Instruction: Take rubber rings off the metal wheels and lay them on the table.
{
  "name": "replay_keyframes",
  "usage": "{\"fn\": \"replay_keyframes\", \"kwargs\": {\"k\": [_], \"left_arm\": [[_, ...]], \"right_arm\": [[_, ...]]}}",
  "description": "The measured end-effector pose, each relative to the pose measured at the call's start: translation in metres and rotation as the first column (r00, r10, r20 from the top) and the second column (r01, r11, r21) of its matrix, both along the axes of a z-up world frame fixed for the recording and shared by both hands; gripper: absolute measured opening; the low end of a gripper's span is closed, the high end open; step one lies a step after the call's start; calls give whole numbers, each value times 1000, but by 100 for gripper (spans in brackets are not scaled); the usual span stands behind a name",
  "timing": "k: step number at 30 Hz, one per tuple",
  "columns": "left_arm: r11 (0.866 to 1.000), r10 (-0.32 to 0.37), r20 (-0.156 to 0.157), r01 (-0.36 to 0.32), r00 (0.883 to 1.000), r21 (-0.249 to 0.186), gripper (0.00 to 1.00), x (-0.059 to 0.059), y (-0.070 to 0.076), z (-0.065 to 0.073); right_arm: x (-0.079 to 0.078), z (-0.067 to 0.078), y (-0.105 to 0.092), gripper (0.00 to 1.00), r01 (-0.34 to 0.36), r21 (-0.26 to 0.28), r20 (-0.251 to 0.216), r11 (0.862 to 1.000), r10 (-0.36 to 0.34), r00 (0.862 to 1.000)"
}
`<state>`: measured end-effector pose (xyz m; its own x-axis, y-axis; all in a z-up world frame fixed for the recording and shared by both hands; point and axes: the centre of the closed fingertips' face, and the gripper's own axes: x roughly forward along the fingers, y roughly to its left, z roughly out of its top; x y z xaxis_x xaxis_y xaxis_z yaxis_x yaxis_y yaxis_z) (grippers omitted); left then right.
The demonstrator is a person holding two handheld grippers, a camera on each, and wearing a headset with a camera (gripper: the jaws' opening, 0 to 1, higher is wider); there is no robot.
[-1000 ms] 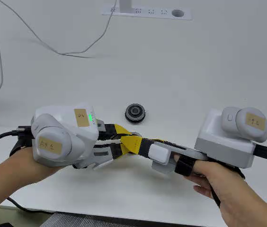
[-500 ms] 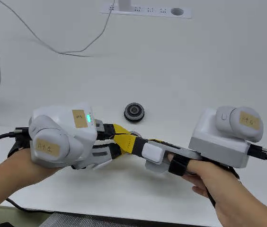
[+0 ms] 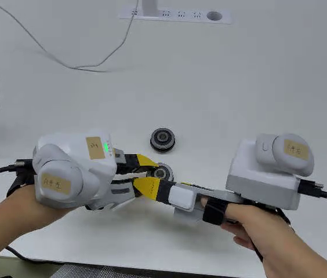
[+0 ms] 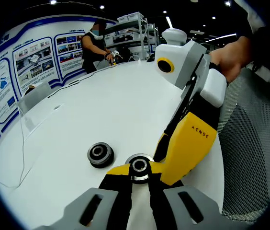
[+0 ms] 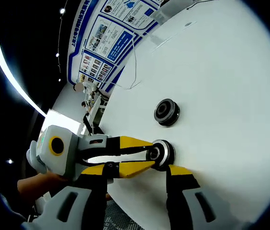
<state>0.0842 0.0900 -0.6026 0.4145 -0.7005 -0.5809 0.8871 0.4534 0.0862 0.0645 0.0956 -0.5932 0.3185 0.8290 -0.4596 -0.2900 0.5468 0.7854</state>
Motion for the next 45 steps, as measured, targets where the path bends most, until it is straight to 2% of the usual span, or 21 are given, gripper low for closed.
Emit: {"fn": "replay_keyframes", "kwargs": {"k": [7, 13, 16, 26, 38, 45], "left_arm": [[1000, 6, 1, -6, 1000, -2, 12, 1, 0, 0], [1000, 9, 1, -9, 1000, -2, 12, 1, 0, 0], [1000, 8, 0, -8, 1000, -2, 12, 2, 0, 0], [1000, 6, 2, -6, 1000, 0, 12, 1, 0, 0], [1000, 6, 2, -6, 1000, -1, 12, 0, 0, 0], [1000, 5, 3, -5, 1000, 0, 12, 0, 0, 0]], "right_arm": [[2, 0, -2, 48, 16, 11, 13, 1000, -16, 1000], [11, 0, -5, 47, 74, 45, -6, 996, -74, 997], [18, 3, -8, 47, 108, 64, 3, 992, -108, 994], [18, 3, -8, 46, 118, 82, -7, 990, -118, 993], [24, 1, -12, 39, 132, 74, 1, 988, -132, 991], [27, -10, -18, 24, 122, 24, 4, 992, -122, 993]]}}
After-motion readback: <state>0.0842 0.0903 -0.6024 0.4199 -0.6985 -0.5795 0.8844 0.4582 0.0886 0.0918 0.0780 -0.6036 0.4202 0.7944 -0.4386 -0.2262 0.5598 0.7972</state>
